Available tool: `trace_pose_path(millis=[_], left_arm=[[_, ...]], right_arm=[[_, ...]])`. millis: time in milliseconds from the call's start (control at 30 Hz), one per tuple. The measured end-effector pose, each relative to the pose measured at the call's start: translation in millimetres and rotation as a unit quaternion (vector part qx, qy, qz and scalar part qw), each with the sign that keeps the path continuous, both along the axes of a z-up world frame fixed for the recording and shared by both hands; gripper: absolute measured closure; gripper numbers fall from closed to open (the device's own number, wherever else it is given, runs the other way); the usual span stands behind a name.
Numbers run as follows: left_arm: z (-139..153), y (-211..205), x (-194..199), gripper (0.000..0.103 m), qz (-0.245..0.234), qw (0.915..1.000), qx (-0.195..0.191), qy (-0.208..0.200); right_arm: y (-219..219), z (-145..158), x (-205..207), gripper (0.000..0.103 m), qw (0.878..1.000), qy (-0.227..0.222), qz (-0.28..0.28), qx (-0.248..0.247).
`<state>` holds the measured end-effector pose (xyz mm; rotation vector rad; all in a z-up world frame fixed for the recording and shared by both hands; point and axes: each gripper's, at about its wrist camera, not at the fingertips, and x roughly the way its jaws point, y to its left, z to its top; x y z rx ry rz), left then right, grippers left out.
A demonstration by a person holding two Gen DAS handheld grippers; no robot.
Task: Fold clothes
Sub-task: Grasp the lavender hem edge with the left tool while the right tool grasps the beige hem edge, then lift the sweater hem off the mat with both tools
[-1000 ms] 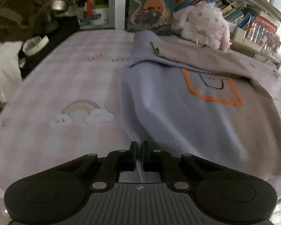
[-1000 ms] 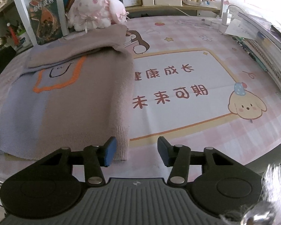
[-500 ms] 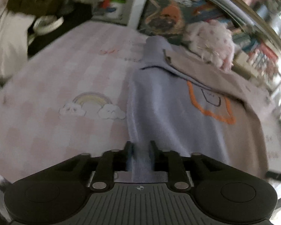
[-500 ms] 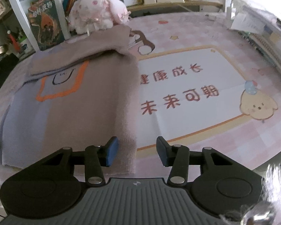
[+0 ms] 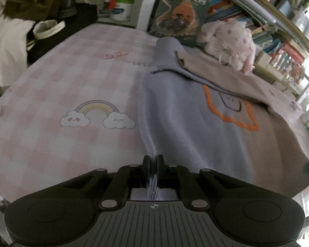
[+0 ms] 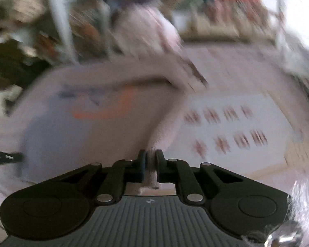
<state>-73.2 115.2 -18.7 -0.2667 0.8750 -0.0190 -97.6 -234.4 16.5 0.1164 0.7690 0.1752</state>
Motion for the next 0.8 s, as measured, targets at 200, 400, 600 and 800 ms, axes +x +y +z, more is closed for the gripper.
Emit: trace_pose_path(millis=[200,400,600,800], left_arm=[[0,9,4,0.094,0.003,0.999,-0.042,0.015],[-9,8,8,0.081,0.005,0.9973,-0.066,0.033],[-14,10,11,0.099,0.014,0.9954,-0.089,0.032],[-9,15,4,0.1,0.027,0.9944,-0.096,0.033]], right_arm=[[-12,-20,10,0.092,0.997,0.06,-0.045,0.009],[-24,-34,14,0.074,0.991,0.095,-0.076,0.047],[-28,-33,15,0.093,0.99,0.096,-0.08,0.072],[-40,-32,15,0.094,0.985,0.1,-0.087,0.11]])
